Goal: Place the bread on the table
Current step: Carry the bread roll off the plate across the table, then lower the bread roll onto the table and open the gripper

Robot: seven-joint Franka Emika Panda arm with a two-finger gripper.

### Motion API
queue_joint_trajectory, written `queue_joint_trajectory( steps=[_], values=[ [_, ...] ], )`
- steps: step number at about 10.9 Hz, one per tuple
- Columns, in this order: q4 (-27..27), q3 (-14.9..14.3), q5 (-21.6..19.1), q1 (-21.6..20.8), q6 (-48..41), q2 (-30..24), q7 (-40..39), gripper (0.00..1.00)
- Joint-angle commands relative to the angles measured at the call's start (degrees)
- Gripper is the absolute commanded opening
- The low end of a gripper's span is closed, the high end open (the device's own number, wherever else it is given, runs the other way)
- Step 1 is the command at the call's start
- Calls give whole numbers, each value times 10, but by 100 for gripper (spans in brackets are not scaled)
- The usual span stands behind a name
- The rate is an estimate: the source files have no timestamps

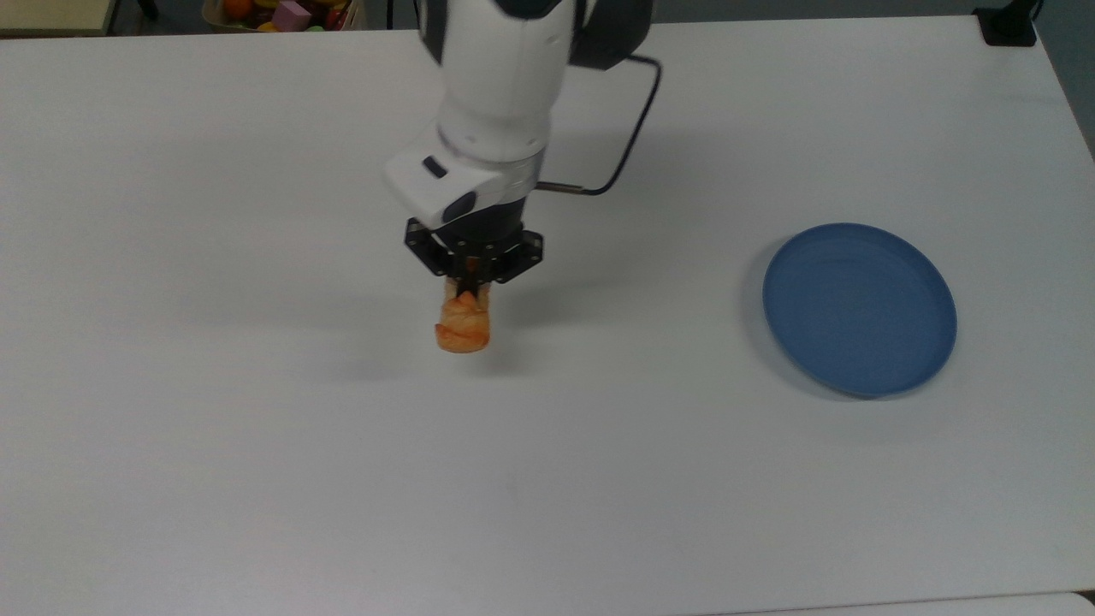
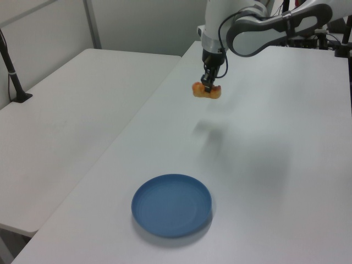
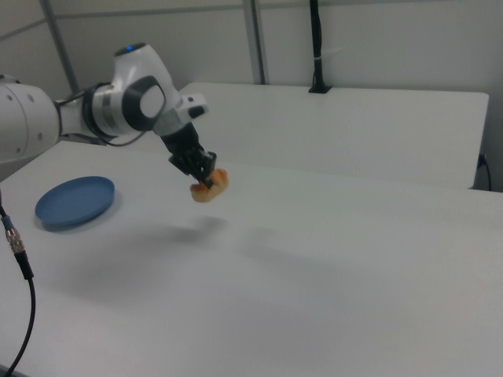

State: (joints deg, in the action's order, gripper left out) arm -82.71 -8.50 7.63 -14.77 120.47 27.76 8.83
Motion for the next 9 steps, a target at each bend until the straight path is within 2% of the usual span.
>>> queue_joint_trajectory(
  steps=[1,2,4,5,6,8,9],
  values=[
    [-80,-5,-5,-3,74,-3,-25,1],
    [-96,-5,-3,-3,103,7,-24,3],
    [-97,-5,-2,-3,111,26,-23,9],
    [-97,-5,-2,-3,111,29,-23,16],
    [-99,-5,-2,-3,111,36,-23,28],
    [-99,-5,-2,-3,111,46,-22,82],
    [-99,-6,-2,-3,109,46,-26,100]
  ],
)
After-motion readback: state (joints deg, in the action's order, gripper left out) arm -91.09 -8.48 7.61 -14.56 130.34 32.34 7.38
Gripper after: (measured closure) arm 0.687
